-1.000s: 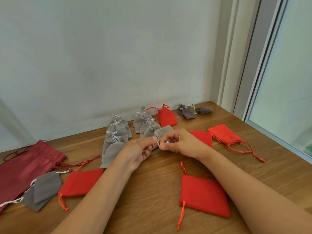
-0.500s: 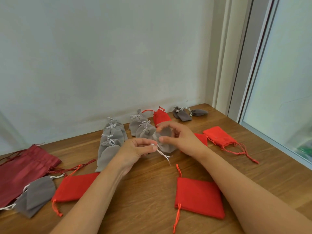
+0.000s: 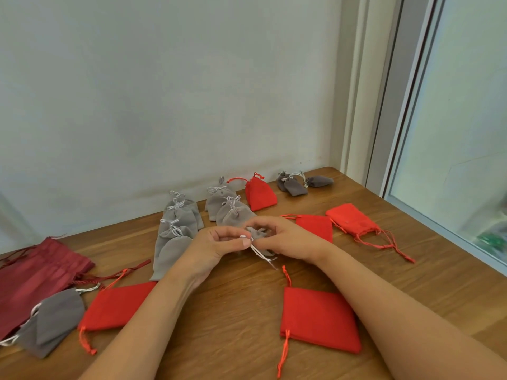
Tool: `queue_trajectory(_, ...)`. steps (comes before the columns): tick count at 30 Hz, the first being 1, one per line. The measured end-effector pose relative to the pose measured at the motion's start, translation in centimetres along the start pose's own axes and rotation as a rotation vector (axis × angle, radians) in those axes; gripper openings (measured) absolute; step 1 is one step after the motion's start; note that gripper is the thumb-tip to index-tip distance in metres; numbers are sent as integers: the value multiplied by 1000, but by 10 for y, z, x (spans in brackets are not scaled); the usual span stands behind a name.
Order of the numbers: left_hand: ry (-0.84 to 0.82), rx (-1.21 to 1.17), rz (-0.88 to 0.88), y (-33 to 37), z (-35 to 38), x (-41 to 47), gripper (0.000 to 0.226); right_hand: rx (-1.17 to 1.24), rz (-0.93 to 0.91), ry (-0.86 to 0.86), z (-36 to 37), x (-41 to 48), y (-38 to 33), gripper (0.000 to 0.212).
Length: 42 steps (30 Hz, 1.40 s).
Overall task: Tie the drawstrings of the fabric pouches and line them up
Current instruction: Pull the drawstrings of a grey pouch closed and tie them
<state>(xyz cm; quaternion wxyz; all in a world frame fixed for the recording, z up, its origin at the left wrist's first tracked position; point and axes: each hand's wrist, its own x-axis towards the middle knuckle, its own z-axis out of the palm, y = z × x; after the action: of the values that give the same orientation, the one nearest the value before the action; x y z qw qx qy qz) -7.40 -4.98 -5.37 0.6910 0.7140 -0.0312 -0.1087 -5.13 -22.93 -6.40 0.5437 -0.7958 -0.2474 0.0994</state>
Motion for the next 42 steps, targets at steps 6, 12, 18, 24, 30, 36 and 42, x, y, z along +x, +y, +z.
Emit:
queue_trajectory(6, 112, 52, 123, -4, 4, 1, 13, -139, -56, 180, 2, 2, 7, 15)
queue_trajectory(12, 216, 153, 272, -4, 10, 2, 12, -95, -57, 159, 0, 1, 4, 13)
queue_trajectory(18, 242, 394, 347, -11, 8, 4, 14, -69, -57, 154, 1, 2, 9, 9)
queue_trajectory(24, 207, 685, 434, -13, 10, 3, 19, 23, -24, 98, 0, 4, 13, 25)
queue_trajectory(30, 185, 786, 593, -17, 9, 4, 13, 136, 0, 151, -3, 5, 12, 33)
queue_trajectory(36, 254, 678, 670, -19, 5, 5, 25, 274, -30, 141, -5, 4, 13, 18)
queue_trajectory(42, 285, 572, 613, -17, 6, 3, 24, 314, -48, 176, -6, 1, 7, 22)
